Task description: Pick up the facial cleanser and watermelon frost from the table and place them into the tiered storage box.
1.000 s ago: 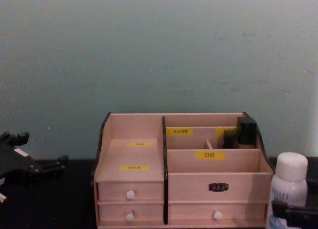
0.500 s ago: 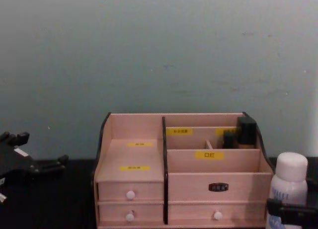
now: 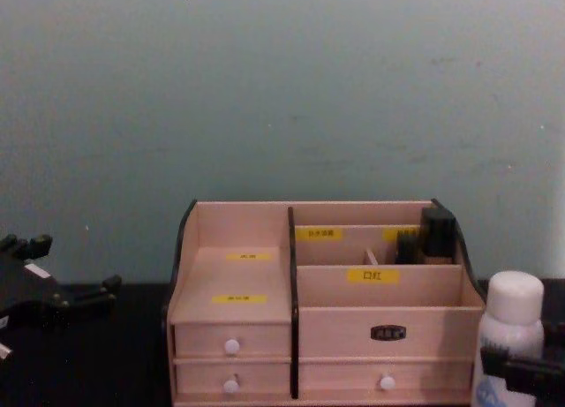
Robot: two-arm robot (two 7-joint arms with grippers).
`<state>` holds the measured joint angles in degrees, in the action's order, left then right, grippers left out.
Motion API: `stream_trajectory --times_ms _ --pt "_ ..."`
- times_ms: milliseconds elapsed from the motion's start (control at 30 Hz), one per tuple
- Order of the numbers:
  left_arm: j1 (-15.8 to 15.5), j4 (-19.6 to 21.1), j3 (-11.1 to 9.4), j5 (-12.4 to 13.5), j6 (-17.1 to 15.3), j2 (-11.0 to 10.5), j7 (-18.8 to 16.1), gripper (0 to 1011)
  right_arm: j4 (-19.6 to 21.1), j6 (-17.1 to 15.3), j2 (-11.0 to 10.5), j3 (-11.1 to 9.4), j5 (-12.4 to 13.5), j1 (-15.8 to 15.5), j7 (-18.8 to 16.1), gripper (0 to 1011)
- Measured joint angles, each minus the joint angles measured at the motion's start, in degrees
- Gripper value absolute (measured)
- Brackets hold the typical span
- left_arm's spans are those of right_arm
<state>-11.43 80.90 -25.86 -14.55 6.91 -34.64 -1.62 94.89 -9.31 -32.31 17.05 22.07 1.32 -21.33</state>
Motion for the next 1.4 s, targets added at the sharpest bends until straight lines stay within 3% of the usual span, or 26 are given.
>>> stream_trajectory --times_ms 167,667,1033,1200,1400 --pt "0.0 0.0 0.0 0.0 0.0 0.0 0.0 1001 0.0 0.0 0.0 0.0 0.0 0.0 0.0 599" --pt "0.0 0.0 0.0 0.0 0.0 0.0 0.0 1001 0.2 0.1 -0.1 -0.3 0.2 -0.2 -0.1 593" --pt "0.0 0.0 0.0 0.0 0.0 0.0 0.0 1001 4.5 1.4 -1.5 -4.3 2.5 -3.3 -0.7 592" --pt "0.0 0.0 0.0 0.0 0.0 0.0 0.0 1001 7.9 0.8 -2.8 -6.8 5.1 -5.0 -1.2 593" --pt "0.0 0.0 0.0 0.0 0.0 0.0 0.0 1001 10.3 0.1 -3.5 -8.2 7.9 -4.7 -1.5 593"
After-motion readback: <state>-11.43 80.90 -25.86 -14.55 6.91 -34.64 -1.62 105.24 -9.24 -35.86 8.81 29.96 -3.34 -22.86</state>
